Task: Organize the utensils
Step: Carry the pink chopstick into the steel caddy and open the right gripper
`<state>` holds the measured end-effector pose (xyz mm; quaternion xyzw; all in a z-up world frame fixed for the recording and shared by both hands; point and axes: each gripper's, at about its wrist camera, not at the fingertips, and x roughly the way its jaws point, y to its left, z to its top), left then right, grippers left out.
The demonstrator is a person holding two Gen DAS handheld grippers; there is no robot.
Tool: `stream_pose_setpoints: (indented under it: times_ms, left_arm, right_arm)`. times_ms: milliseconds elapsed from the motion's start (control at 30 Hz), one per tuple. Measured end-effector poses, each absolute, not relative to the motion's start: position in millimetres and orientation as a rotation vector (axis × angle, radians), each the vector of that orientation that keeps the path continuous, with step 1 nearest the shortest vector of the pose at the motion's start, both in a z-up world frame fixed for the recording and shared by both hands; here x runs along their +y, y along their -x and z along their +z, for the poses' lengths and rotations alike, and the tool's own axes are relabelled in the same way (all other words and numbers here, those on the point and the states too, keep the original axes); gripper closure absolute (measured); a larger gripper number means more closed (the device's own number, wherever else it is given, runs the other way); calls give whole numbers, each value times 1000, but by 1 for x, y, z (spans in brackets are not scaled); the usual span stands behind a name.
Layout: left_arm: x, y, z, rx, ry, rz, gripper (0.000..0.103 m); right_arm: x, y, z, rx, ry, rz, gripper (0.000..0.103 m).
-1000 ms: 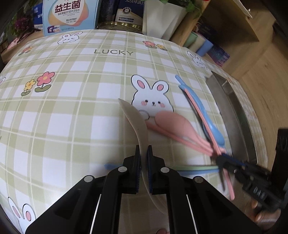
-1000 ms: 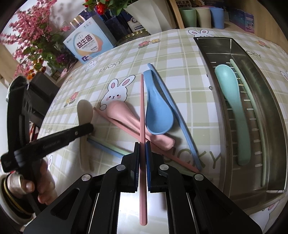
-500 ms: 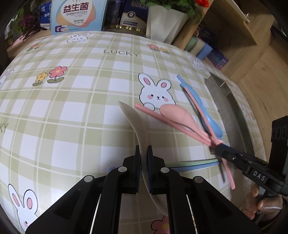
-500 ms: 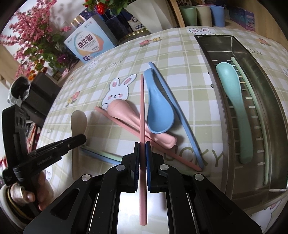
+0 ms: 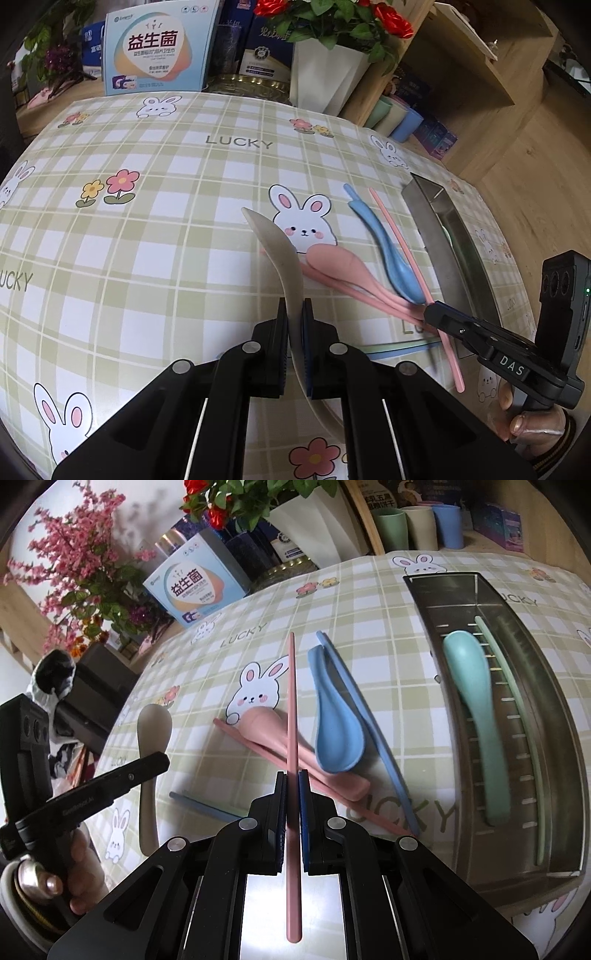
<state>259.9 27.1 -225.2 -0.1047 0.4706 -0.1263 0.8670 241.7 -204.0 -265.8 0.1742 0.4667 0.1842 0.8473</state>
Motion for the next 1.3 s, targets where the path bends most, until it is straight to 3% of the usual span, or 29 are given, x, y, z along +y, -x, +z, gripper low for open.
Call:
stream_pose_setpoints:
  times_ms: [433, 1300]
  left_arm:
    - [-5, -266, -207, 971, 190, -337, 96]
    - [-81, -281, -202, 992, 134, -454, 96]
  right_arm:
    - [-275, -248, -245, 876, -399, 236, 97]
    - [-328, -250, -273, 960, -313, 70, 97]
